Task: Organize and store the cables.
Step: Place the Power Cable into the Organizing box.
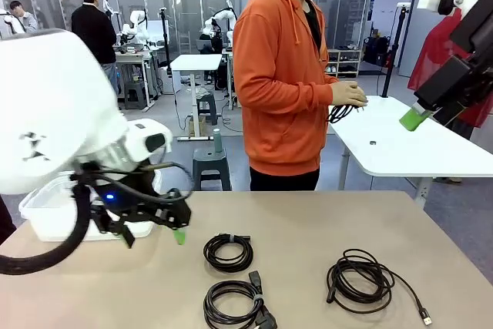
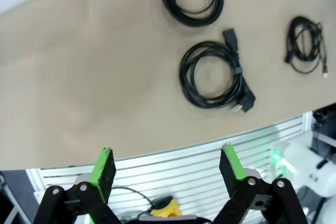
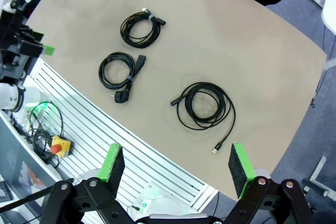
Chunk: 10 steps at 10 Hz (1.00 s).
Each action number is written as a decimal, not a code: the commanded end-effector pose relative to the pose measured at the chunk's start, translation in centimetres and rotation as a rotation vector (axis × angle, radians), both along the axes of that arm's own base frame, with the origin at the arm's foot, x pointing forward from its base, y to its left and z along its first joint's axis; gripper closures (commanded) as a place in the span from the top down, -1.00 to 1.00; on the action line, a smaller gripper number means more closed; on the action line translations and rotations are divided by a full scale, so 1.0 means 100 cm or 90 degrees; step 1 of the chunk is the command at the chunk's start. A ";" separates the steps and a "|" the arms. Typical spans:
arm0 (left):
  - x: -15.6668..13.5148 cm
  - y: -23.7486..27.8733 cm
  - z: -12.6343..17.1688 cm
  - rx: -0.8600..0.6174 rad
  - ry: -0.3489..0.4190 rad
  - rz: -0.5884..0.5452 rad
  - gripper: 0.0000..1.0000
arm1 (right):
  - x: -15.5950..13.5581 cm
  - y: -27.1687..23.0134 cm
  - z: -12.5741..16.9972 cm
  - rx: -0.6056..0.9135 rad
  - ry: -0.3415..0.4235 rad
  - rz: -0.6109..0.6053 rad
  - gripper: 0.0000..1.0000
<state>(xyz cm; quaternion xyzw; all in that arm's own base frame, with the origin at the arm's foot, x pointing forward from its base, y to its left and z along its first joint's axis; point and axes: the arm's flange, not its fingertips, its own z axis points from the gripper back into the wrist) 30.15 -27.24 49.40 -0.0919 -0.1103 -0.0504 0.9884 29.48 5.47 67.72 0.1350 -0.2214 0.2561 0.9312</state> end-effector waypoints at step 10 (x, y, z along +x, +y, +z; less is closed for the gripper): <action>0.020 -0.108 -0.036 0.093 -0.012 -0.116 1.00 | 0.002 0.000 0.000 0.007 -0.004 0.003 1.00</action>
